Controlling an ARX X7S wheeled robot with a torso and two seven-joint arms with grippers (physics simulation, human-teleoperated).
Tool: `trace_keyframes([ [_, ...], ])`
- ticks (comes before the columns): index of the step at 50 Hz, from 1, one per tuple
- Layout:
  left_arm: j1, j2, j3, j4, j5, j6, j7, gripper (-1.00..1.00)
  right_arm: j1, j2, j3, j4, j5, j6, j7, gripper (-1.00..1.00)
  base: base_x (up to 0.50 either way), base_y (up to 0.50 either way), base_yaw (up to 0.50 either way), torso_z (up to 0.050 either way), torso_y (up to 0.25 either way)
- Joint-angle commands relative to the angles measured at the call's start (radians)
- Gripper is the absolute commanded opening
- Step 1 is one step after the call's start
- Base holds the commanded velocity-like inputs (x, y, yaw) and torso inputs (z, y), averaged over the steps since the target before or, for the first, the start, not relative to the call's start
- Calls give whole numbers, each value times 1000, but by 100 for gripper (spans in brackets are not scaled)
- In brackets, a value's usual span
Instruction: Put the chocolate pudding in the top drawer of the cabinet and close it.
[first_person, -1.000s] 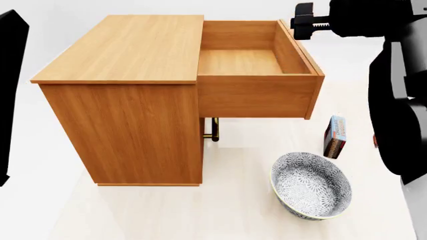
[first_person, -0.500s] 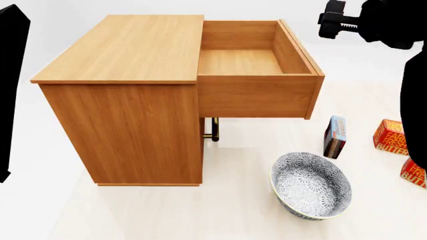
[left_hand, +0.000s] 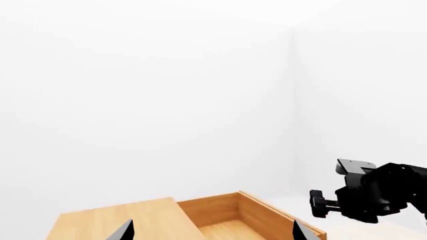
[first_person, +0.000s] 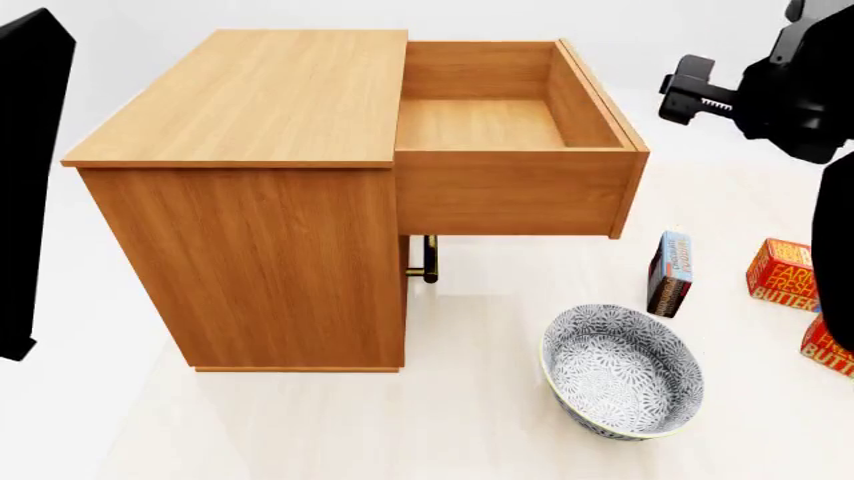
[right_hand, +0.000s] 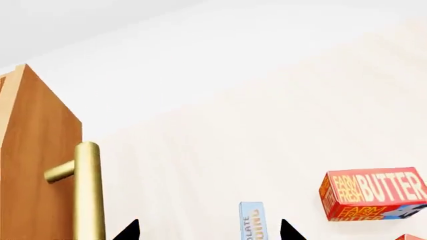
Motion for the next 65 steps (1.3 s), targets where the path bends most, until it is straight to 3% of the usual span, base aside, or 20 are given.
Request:
trace_keyframes([
  [1,-6,0,12,6,-4,10,-7,100,-46,8,22,0,-4,-10,8,100,0,0,0,0,0],
  [65,40,35,-2,9,22,-4,0,100,-193,3,-66,0,-11,-50,-32,100,0,0,0,0,0],
])
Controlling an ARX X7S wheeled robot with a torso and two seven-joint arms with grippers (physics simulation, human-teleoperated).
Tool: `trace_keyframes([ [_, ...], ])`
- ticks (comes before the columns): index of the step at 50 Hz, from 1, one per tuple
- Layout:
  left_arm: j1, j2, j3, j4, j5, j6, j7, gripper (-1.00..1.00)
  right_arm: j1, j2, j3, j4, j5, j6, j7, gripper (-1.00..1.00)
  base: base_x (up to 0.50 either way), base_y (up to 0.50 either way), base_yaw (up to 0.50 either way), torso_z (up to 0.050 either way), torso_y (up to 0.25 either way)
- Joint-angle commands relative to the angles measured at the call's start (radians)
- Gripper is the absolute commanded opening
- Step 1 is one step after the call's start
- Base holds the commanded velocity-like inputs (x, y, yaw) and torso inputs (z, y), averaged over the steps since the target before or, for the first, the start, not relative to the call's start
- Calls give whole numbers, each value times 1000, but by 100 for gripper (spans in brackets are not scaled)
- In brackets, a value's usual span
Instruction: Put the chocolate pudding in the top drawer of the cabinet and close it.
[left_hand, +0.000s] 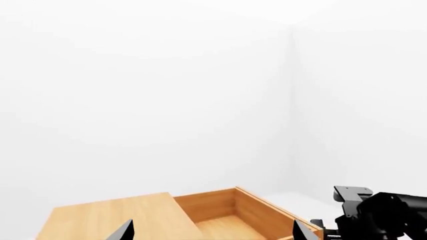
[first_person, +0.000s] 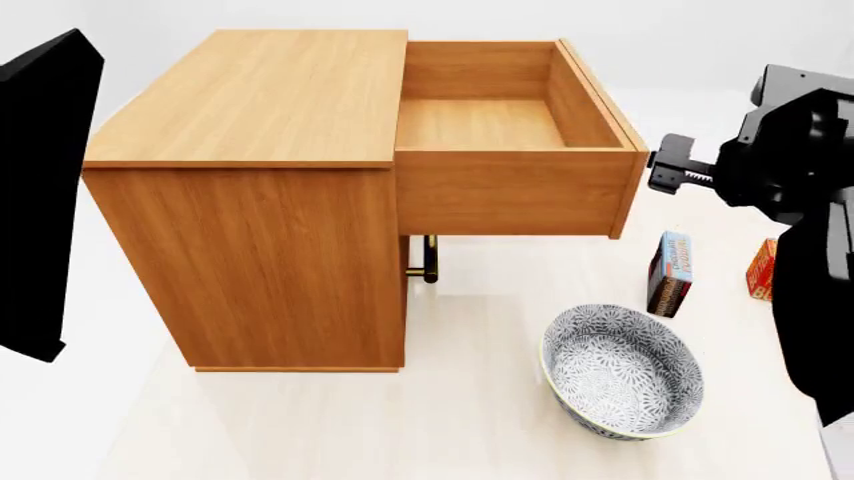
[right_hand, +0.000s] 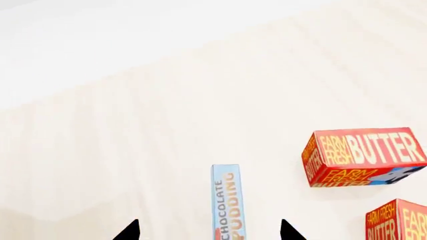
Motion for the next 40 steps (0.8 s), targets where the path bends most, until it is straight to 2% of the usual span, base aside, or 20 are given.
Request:
trace_keyframes([
  [1,11,9,-3,-1,9,-6,4,100,-35,-14,-43,0,-4,-9,-20,100,0,0,0,0,0],
  [21,34,17,-25,0,12,-14,8,100,-92,-19,-95,0,1,-85,-15,100,0,0,0,0,0],
  [40,25,8,-16,7,-3,2,-2,100,-170,-30,-87,0,5,-116,-4,100,0,0,0,0,0],
])
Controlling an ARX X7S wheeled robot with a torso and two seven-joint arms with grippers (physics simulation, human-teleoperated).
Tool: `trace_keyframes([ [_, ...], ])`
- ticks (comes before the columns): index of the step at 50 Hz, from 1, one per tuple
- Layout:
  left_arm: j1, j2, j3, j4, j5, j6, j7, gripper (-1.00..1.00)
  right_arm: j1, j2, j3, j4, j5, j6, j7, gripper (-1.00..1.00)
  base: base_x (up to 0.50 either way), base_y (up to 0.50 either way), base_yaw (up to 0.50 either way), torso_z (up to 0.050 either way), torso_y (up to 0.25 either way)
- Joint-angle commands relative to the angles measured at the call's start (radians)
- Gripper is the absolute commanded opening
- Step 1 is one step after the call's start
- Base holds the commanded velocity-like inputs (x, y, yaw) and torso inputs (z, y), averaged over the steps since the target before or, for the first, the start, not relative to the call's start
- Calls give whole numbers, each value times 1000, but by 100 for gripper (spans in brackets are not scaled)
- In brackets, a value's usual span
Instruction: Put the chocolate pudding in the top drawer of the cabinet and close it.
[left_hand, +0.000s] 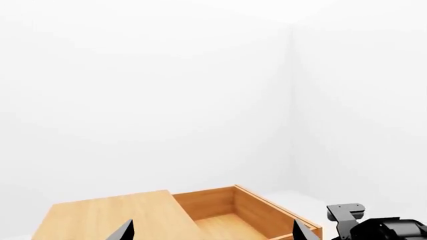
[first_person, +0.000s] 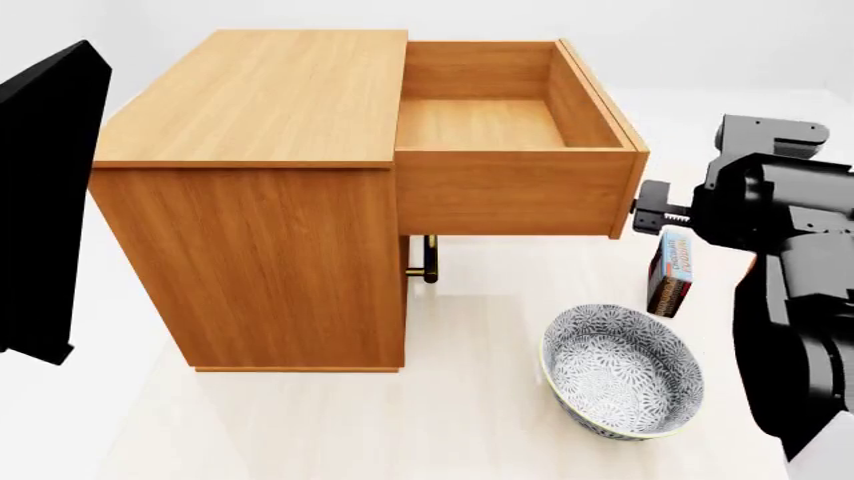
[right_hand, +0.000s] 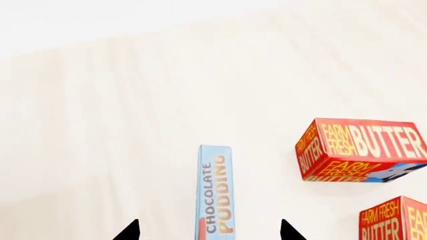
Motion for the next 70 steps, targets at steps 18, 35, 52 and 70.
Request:
trace_keyframes([
  [18,0,4,4,12,-9,14,-7,100,-85,-10,9,0,0,-17,14,100,0,0,0,0,0],
  [35,21,23,-5,5,11,-2,4,100,-126,-9,24,0,-1,-20,41,100,0,0,0,0,0],
  [52,35,21,-21,11,-1,2,-2,100,-141,-20,37,0,6,-154,62,100,0,0,0,0,0],
  [70,16,25,1,9,5,12,0,100,-141,-21,92,0,1,-290,11,100,0,0,0,0,0],
])
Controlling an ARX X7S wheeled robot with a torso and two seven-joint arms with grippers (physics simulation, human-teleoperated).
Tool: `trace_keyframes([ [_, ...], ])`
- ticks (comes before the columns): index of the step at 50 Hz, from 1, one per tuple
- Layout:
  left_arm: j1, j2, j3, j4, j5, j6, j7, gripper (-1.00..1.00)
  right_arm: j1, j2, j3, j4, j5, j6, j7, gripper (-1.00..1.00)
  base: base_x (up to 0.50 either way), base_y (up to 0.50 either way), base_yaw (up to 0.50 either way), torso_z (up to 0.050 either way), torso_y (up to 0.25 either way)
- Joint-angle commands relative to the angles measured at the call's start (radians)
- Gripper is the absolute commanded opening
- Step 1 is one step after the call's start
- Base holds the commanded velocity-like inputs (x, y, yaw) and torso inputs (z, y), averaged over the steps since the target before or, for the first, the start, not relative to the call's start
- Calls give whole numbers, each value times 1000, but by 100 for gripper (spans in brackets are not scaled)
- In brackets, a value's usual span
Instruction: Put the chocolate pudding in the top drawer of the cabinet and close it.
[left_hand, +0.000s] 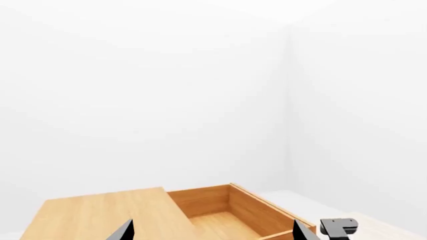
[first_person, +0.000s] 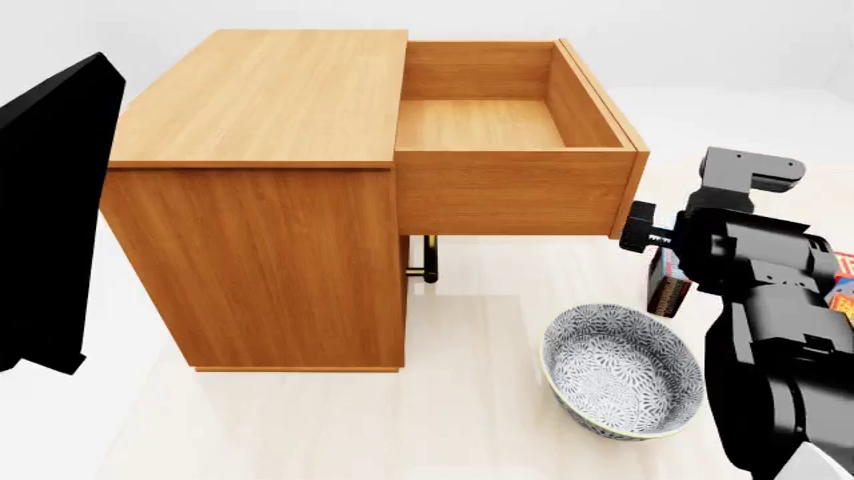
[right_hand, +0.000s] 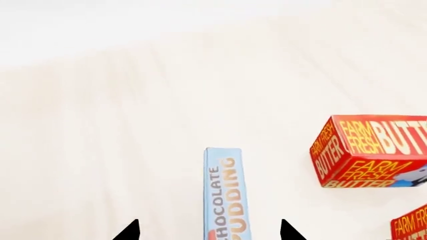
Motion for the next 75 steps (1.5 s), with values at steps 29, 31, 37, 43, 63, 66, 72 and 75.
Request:
trace_keyframes([
  [29,-27,16,33,-11,43,-21,33,100,-13,15,38,0,-3,-68,28,100,0,0,0,0,-41],
  [31,-34,13,39,-11,40,-18,31,100,-13,14,39,0,-4,-68,28,100,0,0,0,0,-136],
  [37,-105,-10,97,-7,20,7,16,100,-14,12,42,0,-4,-70,29,100,0,0,0,0,-137],
  [43,-243,-33,206,-19,3,21,7,100,-17,12,43,0,-4,-72,30,100,0,0,0,0,-134],
  [63,-406,-32,326,-42,-4,11,-4,100,-19,25,54,0,-4,-75,51,100,0,0,0,0,-132],
  [66,-405,-31,324,-43,-3,11,-3,100,-20,28,57,0,-4,-77,56,100,0,0,0,0,0],
  [72,-422,-31,334,-41,-11,17,-10,100,-17,33,64,0,-4,-78,65,-100,0,0,0,0,0],
  [75,-428,-30,338,-39,-15,21,-14,100,-14,35,66,0,-4,-79,67,-100,0,0,0,0,0],
])
